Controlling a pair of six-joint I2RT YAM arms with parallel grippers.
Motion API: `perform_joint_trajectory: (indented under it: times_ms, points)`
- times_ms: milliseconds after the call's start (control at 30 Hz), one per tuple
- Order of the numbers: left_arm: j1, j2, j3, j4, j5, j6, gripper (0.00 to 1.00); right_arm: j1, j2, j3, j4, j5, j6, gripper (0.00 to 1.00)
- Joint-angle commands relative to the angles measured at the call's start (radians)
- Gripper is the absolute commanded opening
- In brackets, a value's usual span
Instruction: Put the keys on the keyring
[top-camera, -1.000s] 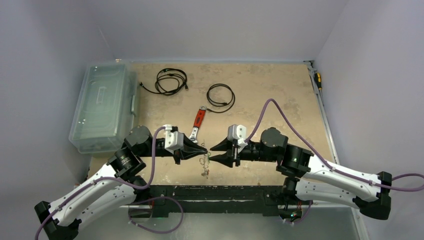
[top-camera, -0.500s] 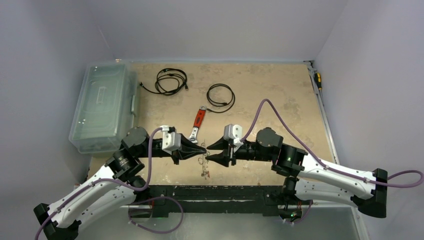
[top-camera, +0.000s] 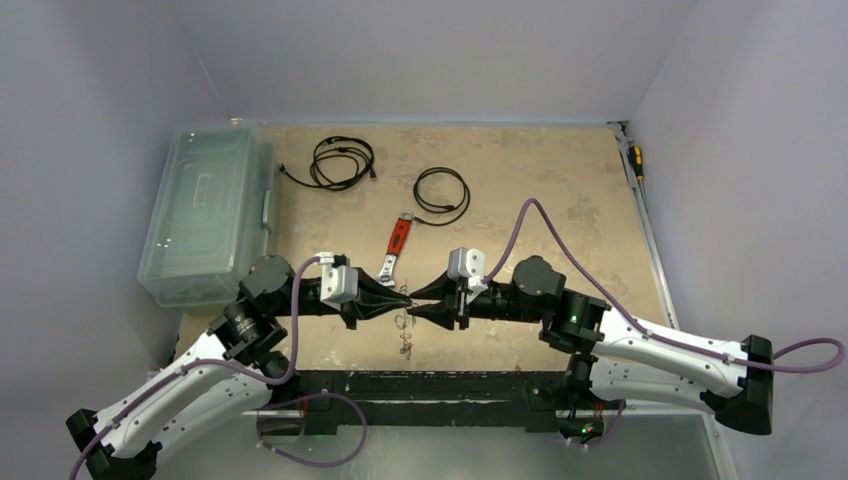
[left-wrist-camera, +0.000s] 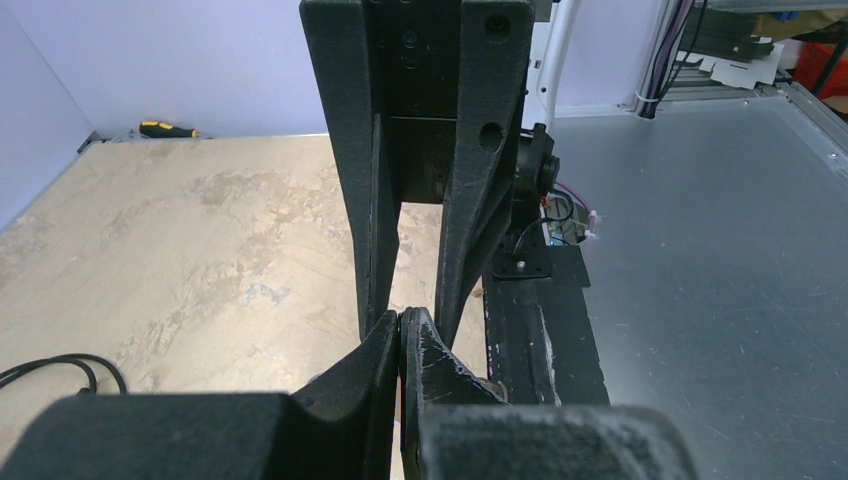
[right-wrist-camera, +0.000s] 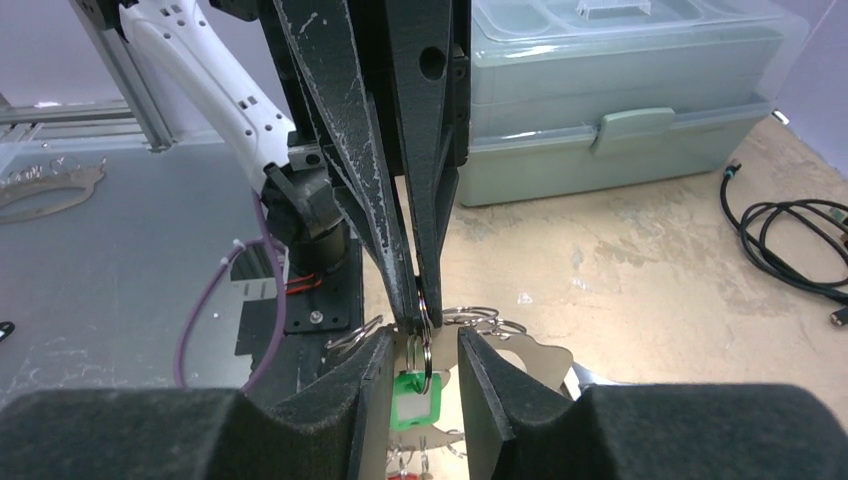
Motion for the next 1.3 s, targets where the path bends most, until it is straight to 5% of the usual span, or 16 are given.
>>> perform_joint_trajectory:
  times_ms: [0, 367, 800, 967, 1033, 1167, 1267]
  points:
    - [0.004, -0.015, 0.025, 0.066, -0.003, 0.001, 0.00, 0.005, 0.010, -0.001, 0.071, 0.004, 0.010, 0.31]
    - [0.005, -0.026, 0.025, 0.070, -0.013, -0.001, 0.00, 0.005, 0.037, -0.003, 0.092, -0.009, 0.009, 0.28]
    - [0.005, -0.026, 0.023, 0.072, -0.013, -0.002, 0.00, 0.005, 0.032, -0.006, 0.111, -0.014, 0.037, 0.00]
    - [0.005, -0.010, 0.021, 0.069, 0.009, -0.001, 0.00, 0.005, -0.018, -0.002, 0.060, -0.006, 0.023, 0.00]
    - [0.005, 0.003, 0.031, 0.058, 0.031, 0.003, 0.09, 0.005, -0.027, 0.024, -0.016, 0.031, -0.001, 0.00]
    - [0.005, 0.006, 0.032, 0.054, 0.046, 0.010, 0.46, 0.005, -0.014, 0.107, -0.198, 0.104, -0.031, 0.00]
    - [0.005, -0.004, 0.035, 0.046, 0.047, 0.025, 0.59, 0.005, 0.019, 0.193, -0.350, 0.139, -0.044, 0.00]
